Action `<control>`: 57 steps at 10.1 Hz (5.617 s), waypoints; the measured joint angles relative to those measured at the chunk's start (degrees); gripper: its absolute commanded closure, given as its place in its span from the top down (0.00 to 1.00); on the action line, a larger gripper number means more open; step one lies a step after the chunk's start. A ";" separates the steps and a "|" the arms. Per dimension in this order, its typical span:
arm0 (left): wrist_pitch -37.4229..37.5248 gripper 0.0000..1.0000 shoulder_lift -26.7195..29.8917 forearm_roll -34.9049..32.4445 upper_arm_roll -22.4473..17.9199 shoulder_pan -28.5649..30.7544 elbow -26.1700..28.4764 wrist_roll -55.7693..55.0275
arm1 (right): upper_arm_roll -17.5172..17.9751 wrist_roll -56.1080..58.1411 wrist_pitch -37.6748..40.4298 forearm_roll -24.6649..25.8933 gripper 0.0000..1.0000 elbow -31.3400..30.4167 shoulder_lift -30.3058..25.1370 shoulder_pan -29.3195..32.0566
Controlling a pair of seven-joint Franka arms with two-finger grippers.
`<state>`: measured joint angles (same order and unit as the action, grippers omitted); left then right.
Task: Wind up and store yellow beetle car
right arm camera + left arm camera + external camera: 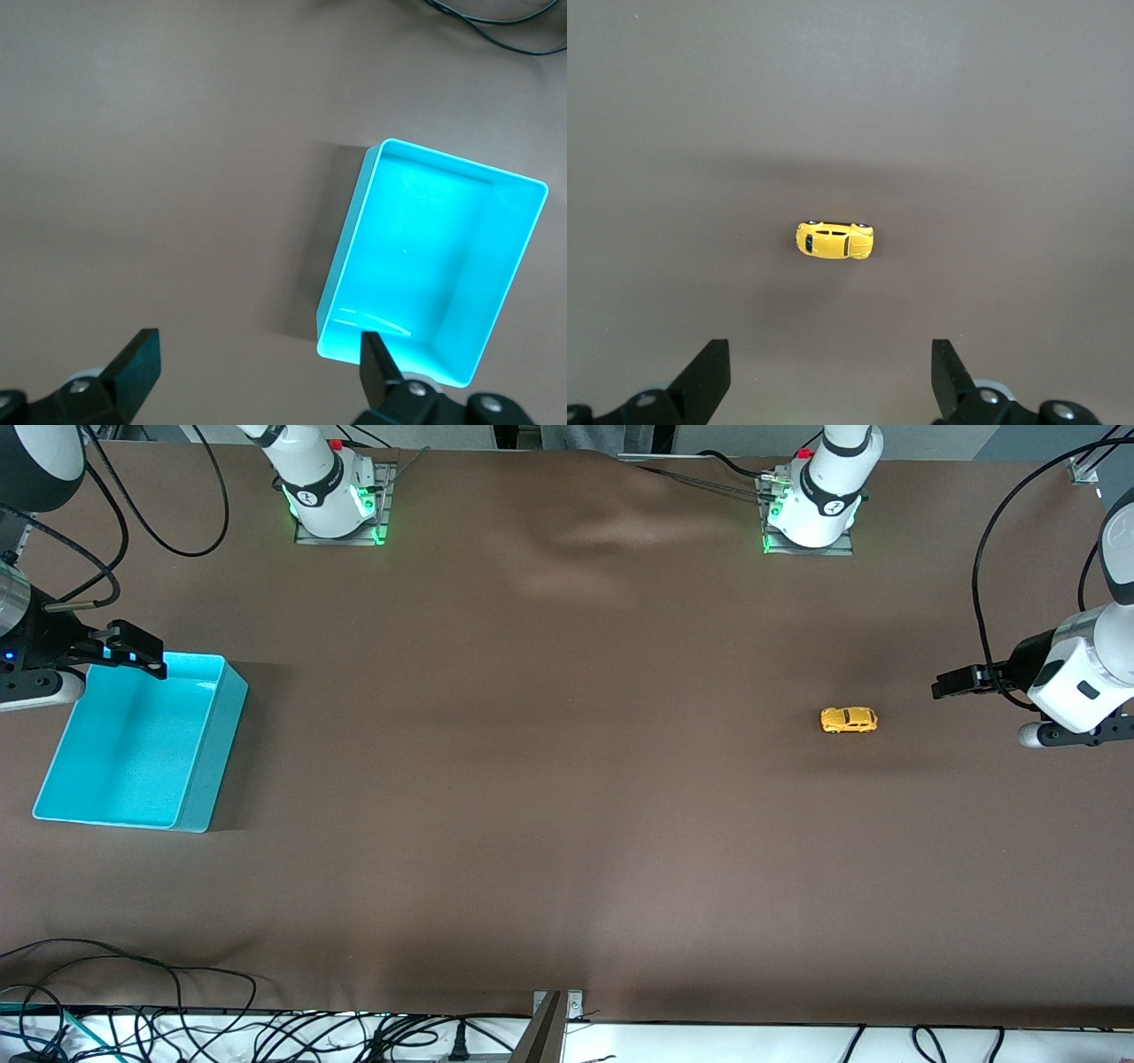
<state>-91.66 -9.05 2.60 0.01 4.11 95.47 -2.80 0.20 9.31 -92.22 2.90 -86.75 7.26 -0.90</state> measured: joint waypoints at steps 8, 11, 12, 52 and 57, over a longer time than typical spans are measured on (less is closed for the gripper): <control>0.03 1.00 0.00 0.00 0.00 0.12 0.86 -1.77 | -0.34 0.05 0.00 0.00 1.00 -0.01 -0.42 0.11; 0.03 1.00 0.00 0.00 0.00 0.12 0.94 -1.77 | -0.34 0.06 0.00 0.00 1.00 0.02 -0.61 0.11; 0.03 1.00 0.00 0.00 0.00 0.13 0.97 -2.43 | -0.34 0.06 0.00 0.00 1.00 0.02 -0.57 0.11; -64.76 0.00 -9.47 -5.91 11.97 -3.22 42.29 -101.44 | -0.39 0.07 -0.72 0.00 1.00 -0.07 1.41 0.18; -63.95 0.00 -9.29 -12.02 9.24 -2.44 42.22 -101.81 | -0.39 0.08 -0.72 0.00 1.00 -0.07 1.43 0.18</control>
<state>-155.61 -18.34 -9.41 9.25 1.67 137.69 -104.61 -0.19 9.38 -92.94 2.89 -86.83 8.69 -0.72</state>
